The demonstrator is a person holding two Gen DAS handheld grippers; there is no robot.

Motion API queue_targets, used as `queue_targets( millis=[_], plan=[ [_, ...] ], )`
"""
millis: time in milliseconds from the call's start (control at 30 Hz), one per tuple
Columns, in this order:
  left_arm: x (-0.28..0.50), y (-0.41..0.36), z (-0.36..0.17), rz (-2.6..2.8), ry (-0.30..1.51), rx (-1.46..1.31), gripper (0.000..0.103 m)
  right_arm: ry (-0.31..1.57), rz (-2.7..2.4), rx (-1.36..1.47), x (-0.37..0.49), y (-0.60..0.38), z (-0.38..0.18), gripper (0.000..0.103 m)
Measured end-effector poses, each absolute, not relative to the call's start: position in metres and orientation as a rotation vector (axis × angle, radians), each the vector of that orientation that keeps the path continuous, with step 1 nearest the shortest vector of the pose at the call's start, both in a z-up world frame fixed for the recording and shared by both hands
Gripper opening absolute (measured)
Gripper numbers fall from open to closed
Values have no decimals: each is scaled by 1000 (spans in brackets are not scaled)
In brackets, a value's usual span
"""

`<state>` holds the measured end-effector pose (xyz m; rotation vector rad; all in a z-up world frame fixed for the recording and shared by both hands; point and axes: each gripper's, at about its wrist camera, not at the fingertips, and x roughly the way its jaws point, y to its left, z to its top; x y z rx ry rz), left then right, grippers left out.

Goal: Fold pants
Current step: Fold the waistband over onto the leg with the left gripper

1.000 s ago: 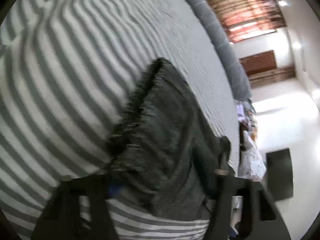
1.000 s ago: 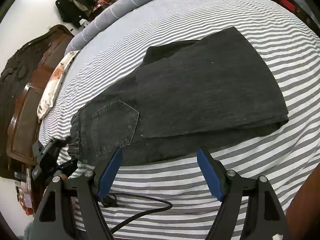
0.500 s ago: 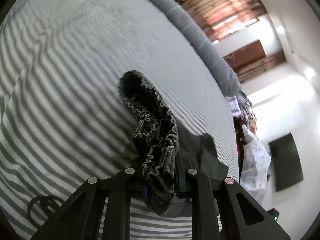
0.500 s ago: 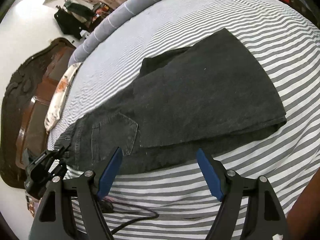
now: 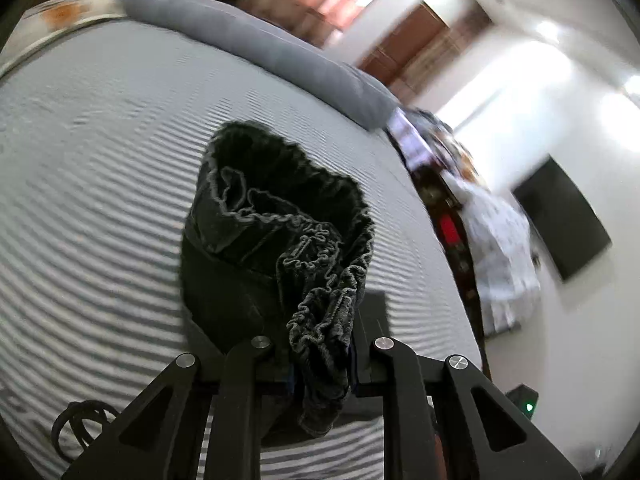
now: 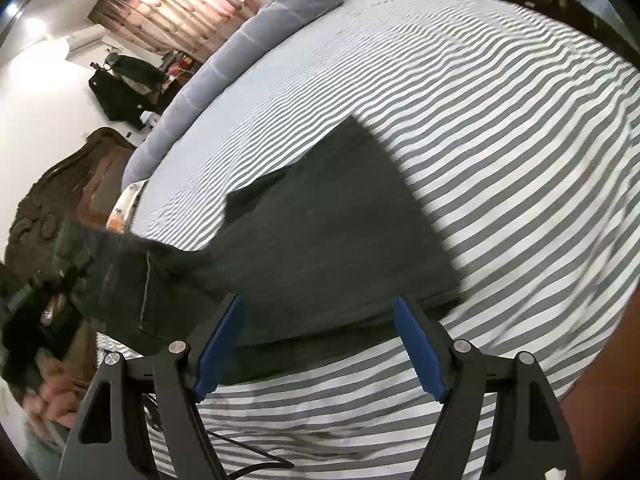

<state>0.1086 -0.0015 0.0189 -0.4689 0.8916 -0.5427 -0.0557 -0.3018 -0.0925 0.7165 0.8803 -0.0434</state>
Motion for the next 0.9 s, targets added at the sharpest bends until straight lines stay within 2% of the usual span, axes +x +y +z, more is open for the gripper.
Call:
queue_targets(
  millis=[333, 600, 767, 833, 900],
  plan=[
    [111, -157, -10, -706, 1019, -281, 18, 857, -141, 825, -85, -371, -120, 75],
    [112, -214, -63, -697, 1108, -124, 19, 874, -194, 913, -98, -399, -148, 75],
    [105, -225, -72, -740, 1151, -64, 28, 880, -189, 922, -96, -399, -155, 75],
    [101, -216, -69, -760, 1151, -68, 38, 880, -191, 908, -94, -398, -152, 75],
    [99, -210, -62, -779, 1162, -84, 39, 873, -185, 893, -92, -396, -148, 75]
  ],
)
